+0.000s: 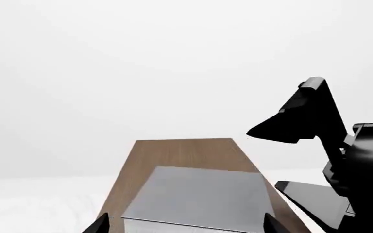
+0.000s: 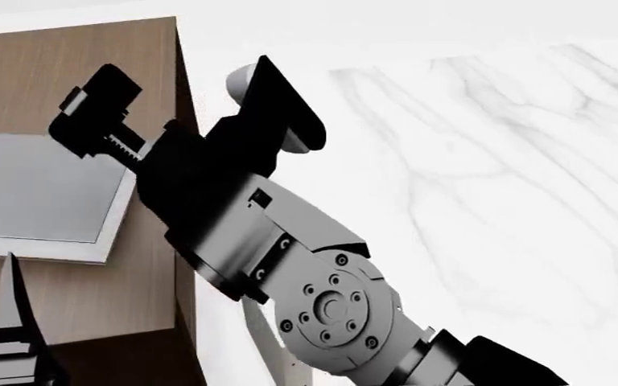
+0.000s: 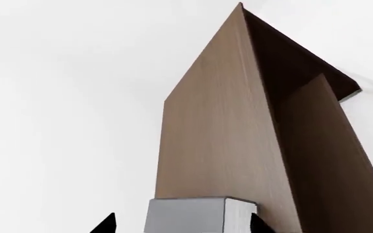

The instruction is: Pick up the book in the middle and place it on the cabinet shelf.

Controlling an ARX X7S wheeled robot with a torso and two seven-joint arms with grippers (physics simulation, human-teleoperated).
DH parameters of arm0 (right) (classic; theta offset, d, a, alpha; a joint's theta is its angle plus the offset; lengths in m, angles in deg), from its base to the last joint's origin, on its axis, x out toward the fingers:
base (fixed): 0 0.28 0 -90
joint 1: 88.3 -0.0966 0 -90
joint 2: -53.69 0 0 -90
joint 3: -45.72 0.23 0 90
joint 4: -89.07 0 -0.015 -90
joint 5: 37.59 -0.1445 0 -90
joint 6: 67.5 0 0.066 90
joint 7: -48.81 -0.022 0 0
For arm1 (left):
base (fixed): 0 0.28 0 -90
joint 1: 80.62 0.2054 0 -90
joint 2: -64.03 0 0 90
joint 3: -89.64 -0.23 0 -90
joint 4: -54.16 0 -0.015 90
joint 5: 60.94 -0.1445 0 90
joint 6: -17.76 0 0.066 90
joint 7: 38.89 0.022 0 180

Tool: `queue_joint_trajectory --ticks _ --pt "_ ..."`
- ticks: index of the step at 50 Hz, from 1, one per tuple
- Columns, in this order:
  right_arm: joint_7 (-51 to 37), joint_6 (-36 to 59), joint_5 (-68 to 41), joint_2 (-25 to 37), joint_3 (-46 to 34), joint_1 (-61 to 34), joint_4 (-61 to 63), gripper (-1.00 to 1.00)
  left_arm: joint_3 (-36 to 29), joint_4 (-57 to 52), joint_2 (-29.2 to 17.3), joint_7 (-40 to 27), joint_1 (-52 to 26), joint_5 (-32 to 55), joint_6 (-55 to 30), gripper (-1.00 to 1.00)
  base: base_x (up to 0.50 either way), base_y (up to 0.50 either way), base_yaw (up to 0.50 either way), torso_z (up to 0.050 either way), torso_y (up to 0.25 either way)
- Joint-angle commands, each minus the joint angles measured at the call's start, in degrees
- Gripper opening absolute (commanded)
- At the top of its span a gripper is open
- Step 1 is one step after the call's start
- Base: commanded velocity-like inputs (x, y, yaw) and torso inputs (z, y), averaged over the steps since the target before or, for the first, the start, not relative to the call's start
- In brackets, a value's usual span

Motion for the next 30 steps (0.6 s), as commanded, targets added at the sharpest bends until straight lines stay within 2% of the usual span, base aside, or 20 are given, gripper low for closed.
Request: queue_joint_trajectory --ticks 1,9,17,18,26,30 --pt "-0.15 -1.59 3.10 5.39 2.76 1.13 4.17 1.00 0.65 1.08 1.02 1.26 -0.07 -0.02 1.36 1.00 0.00 0.00 0.00 0.000 0.000" --pt "-1.60 -4.27 4.66 12.12 4.65 5.05 13.09 1.00 0.78 0.74 0.47 0.92 -0.01 -0.05 1.42 1.00 0.00 0.00 0.00 0.000 0.000" --pt "-5.06 -10.71 14.44 20.37 5.07 10.68 24.09 1.00 -0.07 0.74 0.23 0.71 -0.13 -0.57 1.56 1.00 0.00 0.00 0.00 0.000 0.000" --pt "-6.05 -13.46 18.83 22.41 5.27 12.42 26.21 1.00 -0.38 0.45 0.14 0.57 -0.59 -0.73 1.08 1.00 0.00 0.00 0.00 0.000 0.000" --pt "-11.86 -19.17 31.90 31.17 6.55 16.13 35.38 1.00 1.15 -1.49 -1.10 -0.38 -2.41 0.64 -1.18 1.00 0.00 0.00 0.00 0.000 0.000" --pt "-16.76 -18.40 47.74 36.94 6.17 13.84 40.26 1.00 -1.04 -2.19 -2.32 0.76 -8.59 1.33 -6.10 1.00 0.00 0.00 0.00 0.000 0.000"
